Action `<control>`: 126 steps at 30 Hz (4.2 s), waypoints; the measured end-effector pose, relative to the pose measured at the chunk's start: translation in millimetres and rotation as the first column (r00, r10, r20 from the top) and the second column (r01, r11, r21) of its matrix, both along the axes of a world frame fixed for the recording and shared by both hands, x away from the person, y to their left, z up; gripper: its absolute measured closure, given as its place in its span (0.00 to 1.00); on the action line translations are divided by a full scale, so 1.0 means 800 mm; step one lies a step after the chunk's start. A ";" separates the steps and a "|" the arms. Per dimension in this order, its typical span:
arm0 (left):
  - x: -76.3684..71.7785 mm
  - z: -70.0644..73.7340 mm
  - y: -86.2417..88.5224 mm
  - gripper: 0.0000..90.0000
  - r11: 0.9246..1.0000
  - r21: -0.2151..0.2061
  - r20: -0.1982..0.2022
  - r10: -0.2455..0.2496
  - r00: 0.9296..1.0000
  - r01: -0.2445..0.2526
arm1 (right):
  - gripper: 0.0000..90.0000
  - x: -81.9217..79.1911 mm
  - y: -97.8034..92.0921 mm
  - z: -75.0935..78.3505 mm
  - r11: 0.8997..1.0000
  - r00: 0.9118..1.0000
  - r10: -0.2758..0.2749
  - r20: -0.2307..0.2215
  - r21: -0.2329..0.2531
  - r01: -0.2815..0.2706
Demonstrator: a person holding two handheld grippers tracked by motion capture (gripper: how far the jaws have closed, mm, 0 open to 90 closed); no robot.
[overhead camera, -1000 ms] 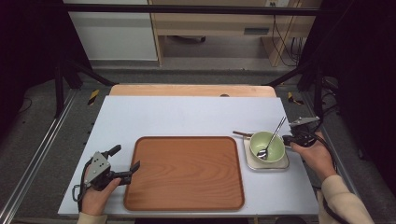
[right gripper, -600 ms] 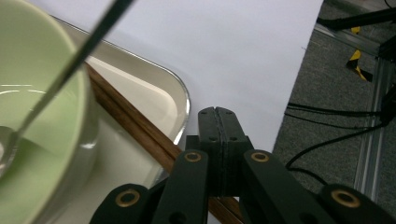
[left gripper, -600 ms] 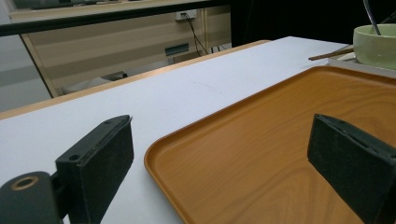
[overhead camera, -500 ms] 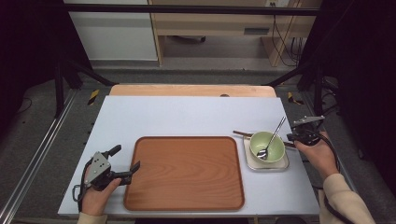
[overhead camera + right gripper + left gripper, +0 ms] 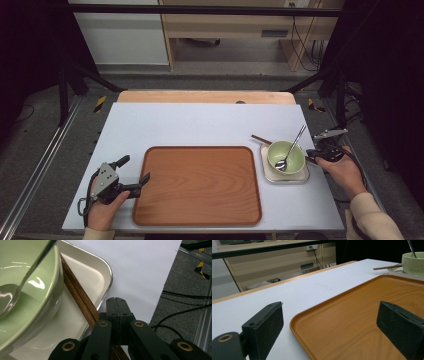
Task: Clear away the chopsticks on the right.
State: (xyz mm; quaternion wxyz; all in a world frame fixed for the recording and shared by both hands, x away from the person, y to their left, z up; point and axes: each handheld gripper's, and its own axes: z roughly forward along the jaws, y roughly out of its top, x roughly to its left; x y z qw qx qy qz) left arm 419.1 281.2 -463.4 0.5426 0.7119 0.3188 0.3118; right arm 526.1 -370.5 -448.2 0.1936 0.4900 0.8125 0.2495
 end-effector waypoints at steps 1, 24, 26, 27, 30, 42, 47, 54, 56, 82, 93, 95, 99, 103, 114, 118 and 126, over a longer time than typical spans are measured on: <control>0.000 0.000 0.000 0.07 1.000 0.000 -0.001 0.000 1.000 0.000 | 1.00 -0.001 0.000 0.000 1.000 1.000 0.000 -0.001 0.000 0.000; 0.000 0.000 0.003 0.07 1.000 -0.008 0.003 0.008 1.000 -0.008 | 0.77 -0.021 -0.016 0.039 0.993 0.998 0.056 -0.001 -0.102 -0.056; 0.000 0.000 0.003 0.07 1.000 -0.007 0.004 0.007 1.000 -0.007 | 0.73 -0.021 -0.018 0.043 0.991 0.998 0.058 -0.009 -0.116 -0.059; 0.000 0.000 0.003 0.07 1.000 -0.008 0.004 0.005 1.000 -0.005 | 0.70 -0.020 -0.019 0.044 0.990 0.998 0.063 -0.002 -0.124 -0.063; 0.000 -0.001 0.002 0.07 1.000 -0.010 0.002 0.006 1.000 -0.006 | 0.68 -0.020 -0.021 0.049 0.987 0.998 0.069 0.005 -0.144 -0.067; -0.001 -0.001 0.004 0.07 1.000 -0.023 0.003 0.015 1.000 -0.015 | 0.64 -0.014 -0.031 0.051 0.982 0.996 0.085 -0.026 -0.170 -0.088; -0.001 -0.001 0.006 0.07 1.000 -0.024 0.003 0.019 1.000 -0.019 | 0.73 -0.013 -0.028 0.043 0.978 0.993 0.105 -0.050 -0.175 -0.113; -0.001 -0.002 0.005 0.08 1.000 -0.022 0.001 0.019 1.000 -0.019 | 0.80 -0.014 -0.023 0.037 0.974 0.989 0.136 -0.062 -0.175 -0.145; 0.000 -0.002 0.005 0.08 1.000 -0.017 -0.001 0.017 1.000 -0.017 | 0.82 -0.013 -0.022 0.033 0.973 0.988 0.140 -0.064 -0.178 -0.149; -0.001 -0.002 0.006 0.08 1.000 -0.015 0.001 0.016 1.000 -0.016 | 0.86 -0.009 -0.003 0.021 0.967 0.980 0.182 -0.077 -0.166 -0.192; -0.001 -0.002 0.005 0.08 1.000 -0.010 0.001 0.015 1.000 -0.015 | 0.86 -0.007 -0.003 0.019 0.971 0.982 0.173 -0.070 -0.156 -0.182; -0.001 -0.002 0.005 0.08 1.000 -0.010 0.000 0.014 1.000 -0.014 | 0.86 -0.005 -0.002 0.019 0.971 0.983 0.171 -0.071 -0.157 -0.180; 0.000 -0.002 0.005 0.08 1.000 -0.009 -0.001 0.013 1.000 -0.013 | 0.85 -0.003 0.000 0.019 0.971 0.982 0.174 -0.072 -0.156 -0.183; -0.001 -0.002 0.005 0.08 1.000 -0.009 0.000 0.013 1.000 -0.013 | 0.85 -0.001 0.002 0.019 0.970 0.981 0.177 -0.075 -0.156 -0.187; -0.001 -0.002 0.005 0.08 1.000 -0.008 0.000 0.013 1.000 -0.013 | 0.85 0.003 0.004 0.017 0.971 0.981 0.174 -0.080 -0.154 -0.185; -0.001 -0.002 0.005 0.08 1.000 -0.008 -0.001 0.013 1.000 -0.013 | 0.85 0.004 0.005 0.016 0.967 0.979 0.187 -0.082 -0.157 -0.198; -0.001 -0.002 0.006 0.08 1.000 -0.008 -0.001 0.013 1.000 -0.013 | 0.87 0.004 0.007 0.012 0.966 0.977 0.191 -0.099 -0.156 -0.205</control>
